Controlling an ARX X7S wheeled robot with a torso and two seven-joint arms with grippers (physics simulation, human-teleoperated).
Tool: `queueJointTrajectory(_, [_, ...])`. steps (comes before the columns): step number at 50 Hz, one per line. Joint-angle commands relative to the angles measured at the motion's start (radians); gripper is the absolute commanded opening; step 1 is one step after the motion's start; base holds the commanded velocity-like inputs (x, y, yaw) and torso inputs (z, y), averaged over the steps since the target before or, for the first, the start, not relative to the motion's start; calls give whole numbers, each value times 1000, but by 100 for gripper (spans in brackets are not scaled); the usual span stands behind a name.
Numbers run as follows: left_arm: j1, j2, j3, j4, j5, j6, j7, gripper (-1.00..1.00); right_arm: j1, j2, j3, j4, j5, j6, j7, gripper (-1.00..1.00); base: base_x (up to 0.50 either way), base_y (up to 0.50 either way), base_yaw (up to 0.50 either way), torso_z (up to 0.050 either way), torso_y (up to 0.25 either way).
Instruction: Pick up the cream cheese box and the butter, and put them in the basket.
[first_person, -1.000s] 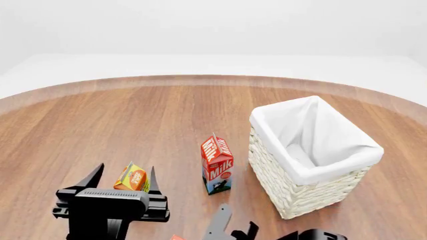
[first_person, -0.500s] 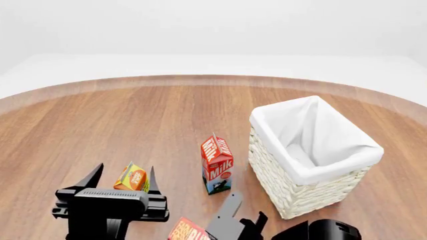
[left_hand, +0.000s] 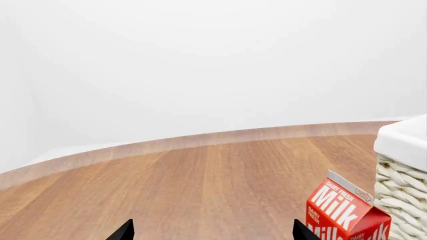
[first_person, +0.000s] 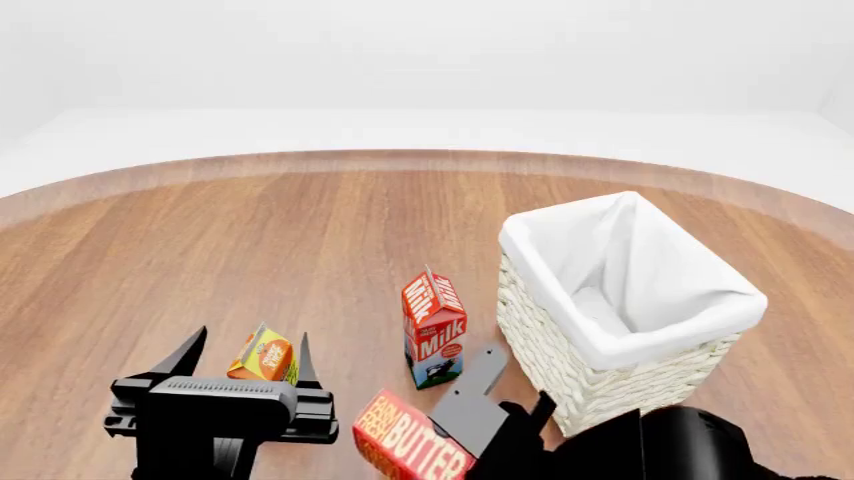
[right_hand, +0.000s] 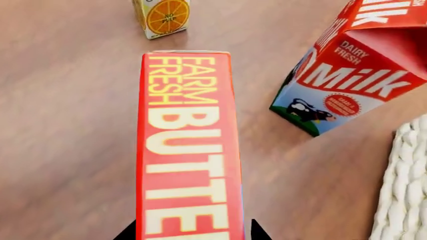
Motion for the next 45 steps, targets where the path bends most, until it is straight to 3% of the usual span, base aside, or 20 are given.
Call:
queueJointTrajectory(1, [0,-2,2,2,-2,-1,-2,100,58,9,80,-33,68,31,95,-100,0,0,0,0,0])
queueJointTrajectory(16, [-1,-4,5,-2,-2,3,-4,100,168,9,159,-39,287,69,264,-100,0,0,0,1,1])
queueJointTrajectory(45, [-4,-8,10,-4,-5,4,-9,100,401,7,235,147,530,80,423,-100,0,0,0,0,1])
